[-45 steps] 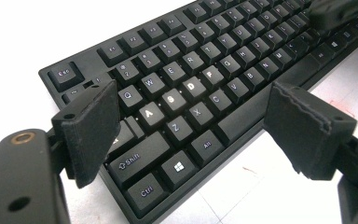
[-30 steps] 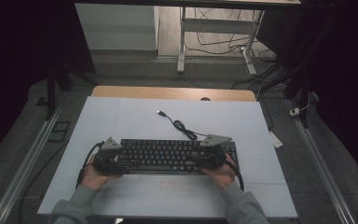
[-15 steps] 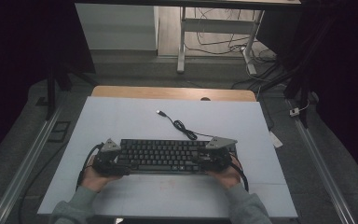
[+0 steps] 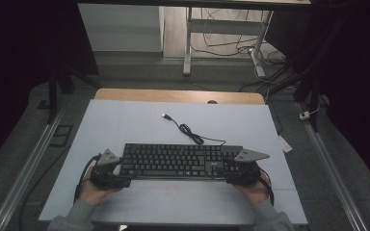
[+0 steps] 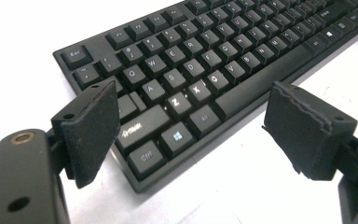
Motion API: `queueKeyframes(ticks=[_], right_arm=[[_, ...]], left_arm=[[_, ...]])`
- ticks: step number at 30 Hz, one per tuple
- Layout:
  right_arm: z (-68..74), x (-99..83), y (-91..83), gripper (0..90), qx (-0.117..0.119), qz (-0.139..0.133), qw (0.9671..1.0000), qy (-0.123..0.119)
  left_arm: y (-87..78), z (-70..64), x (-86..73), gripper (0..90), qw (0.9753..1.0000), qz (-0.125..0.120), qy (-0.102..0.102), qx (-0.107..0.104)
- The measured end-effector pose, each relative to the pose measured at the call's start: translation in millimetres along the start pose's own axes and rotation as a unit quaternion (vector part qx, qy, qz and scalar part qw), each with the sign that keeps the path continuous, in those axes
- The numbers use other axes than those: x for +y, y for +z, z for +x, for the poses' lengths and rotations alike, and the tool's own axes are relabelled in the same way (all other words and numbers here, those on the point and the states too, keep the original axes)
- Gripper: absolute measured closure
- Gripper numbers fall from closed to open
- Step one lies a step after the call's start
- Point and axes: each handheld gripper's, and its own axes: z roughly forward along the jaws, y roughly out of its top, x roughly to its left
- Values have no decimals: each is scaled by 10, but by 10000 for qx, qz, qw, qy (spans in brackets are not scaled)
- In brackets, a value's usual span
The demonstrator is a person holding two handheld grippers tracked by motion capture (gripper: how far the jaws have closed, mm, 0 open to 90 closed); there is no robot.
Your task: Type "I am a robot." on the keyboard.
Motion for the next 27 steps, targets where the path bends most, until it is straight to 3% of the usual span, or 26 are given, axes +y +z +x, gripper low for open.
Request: queueKeyframes(ticks=[12, 27], right_arm=[[-124, -358, -443, 406, -307, -145, 9994, 121], [-110, -384, -424, 398, -290, -145, 9995, 40]], left_arm=[[-100, -9, -144, 180, 10000, -57, -5, 68], [-93, 17, -145, 180, 9999, -84, -25, 82]])
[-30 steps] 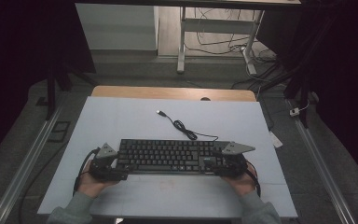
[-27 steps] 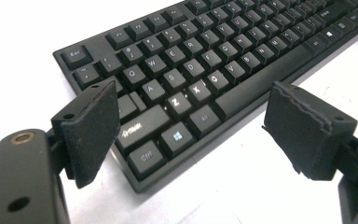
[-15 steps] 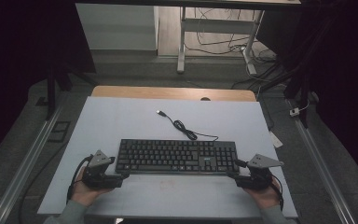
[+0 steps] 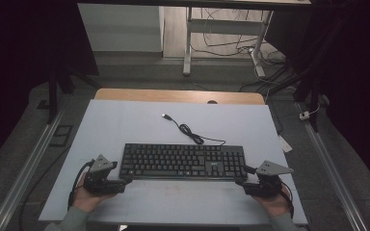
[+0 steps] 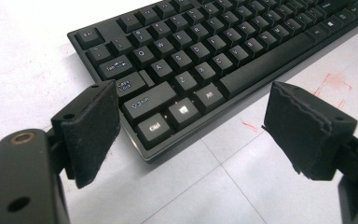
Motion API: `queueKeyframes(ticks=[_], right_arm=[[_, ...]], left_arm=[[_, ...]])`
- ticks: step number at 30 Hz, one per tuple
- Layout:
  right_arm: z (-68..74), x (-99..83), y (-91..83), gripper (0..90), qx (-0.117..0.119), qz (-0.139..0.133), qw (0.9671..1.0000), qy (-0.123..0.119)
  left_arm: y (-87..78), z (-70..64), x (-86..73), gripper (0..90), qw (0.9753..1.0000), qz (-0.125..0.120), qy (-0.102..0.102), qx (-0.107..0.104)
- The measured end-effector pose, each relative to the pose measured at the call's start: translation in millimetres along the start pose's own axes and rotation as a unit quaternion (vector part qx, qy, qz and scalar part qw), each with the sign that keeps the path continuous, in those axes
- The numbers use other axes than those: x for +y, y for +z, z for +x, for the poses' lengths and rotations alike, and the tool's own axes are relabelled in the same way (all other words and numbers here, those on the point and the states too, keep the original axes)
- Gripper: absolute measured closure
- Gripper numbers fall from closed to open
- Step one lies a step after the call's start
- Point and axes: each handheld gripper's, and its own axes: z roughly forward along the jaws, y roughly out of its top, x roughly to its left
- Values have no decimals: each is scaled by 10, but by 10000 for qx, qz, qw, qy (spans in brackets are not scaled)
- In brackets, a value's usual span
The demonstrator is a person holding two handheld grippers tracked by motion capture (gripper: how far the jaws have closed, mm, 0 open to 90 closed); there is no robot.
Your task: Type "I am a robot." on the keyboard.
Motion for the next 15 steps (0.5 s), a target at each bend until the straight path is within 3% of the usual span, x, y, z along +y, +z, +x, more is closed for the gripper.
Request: queueKeyframes(ticks=[15], right_arm=[[9, 0, 9, 391, -34, 23, 10000, -63]], left_arm=[[9, 0, 0, 179, 10000, 17, 29, 1]])
